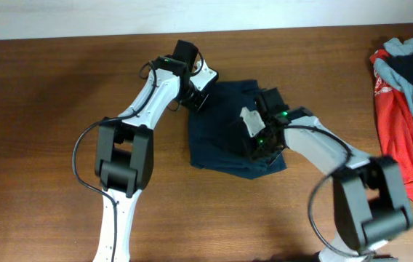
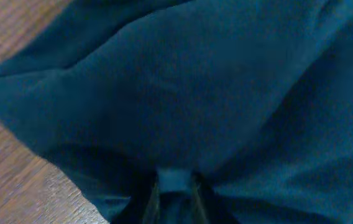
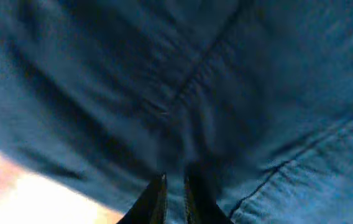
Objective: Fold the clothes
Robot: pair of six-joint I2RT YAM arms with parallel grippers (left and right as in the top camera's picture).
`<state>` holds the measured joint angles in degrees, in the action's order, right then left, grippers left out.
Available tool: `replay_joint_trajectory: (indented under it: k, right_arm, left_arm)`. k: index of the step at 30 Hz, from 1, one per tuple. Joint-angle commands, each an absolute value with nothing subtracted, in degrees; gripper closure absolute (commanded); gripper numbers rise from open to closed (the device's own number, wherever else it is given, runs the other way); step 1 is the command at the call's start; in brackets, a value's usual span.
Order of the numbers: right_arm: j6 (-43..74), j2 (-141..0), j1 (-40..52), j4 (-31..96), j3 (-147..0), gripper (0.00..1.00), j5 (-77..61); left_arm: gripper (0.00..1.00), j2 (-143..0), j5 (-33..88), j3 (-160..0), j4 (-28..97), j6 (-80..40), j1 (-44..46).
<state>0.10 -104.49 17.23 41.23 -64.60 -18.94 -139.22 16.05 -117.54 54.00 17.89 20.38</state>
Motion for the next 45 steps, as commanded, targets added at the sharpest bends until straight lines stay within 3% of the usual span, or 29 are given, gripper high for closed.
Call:
replay_joint_trajectory:
  k: [1,5,11,14,18,23,26,31,36,41,45]
  right_arm:
    - [10.11,-109.25,17.17,43.13,-64.38,0.90,-6.46]
    - [24.12,-110.08,17.17,48.29,-64.47,0.94,13.39]
    - [27.94,-109.97,15.62,48.23,-66.46,0.94,21.85]
    - [25.12,-109.36,14.79,50.26,-70.24,0.95,15.57]
    - [9.61,-105.49,14.83,51.09,-74.61,0.94,-6.46]
    - [8.38,-98.65,15.00,51.75,-75.09,0.94,-9.63]
    - [6.20,-96.14,15.03,54.37,-75.07,0.93,-18.44]
    - [6.22,-96.84,15.03,56.80,-73.28,0.93,-20.64]
    - [6.11,-96.90,15.03,52.82,-66.92,0.91,-21.28]
    - [-5.67,-96.90,15.03,41.98,-60.01,0.83,-28.69]
    - [-5.85,-96.90,14.96,41.10,-55.99,0.82,-26.17]
  left_arm:
    - [0.88,-140.77,15.55,-117.45,56.29,18.90,20.05]
    - [0.91,-140.77,8.69,-117.47,62.13,13.32,19.68]
    - [0.92,-140.70,8.78,-117.47,70.17,9.39,19.00]
    - [0.93,-140.66,9.21,-117.47,73.08,7.33,19.11]
    - [0.94,-140.64,9.65,-117.47,74.24,7.09,19.11]
    - [0.98,-136.81,9.67,-117.54,73.71,7.11,19.09]
    - [0.92,-131.31,9.67,-117.54,69.95,7.14,19.40]
    - [0.80,-129.80,15.75,-117.38,61.84,9.96,20.21]
    - [0.80,-132.35,21.61,-117.19,56.14,12.14,20.97]
    - [0.79,-137.38,23.31,-117.19,54.65,13.85,22.87]
    - [0.80,-142.65,23.16,-117.16,55.18,13.78,22.87]
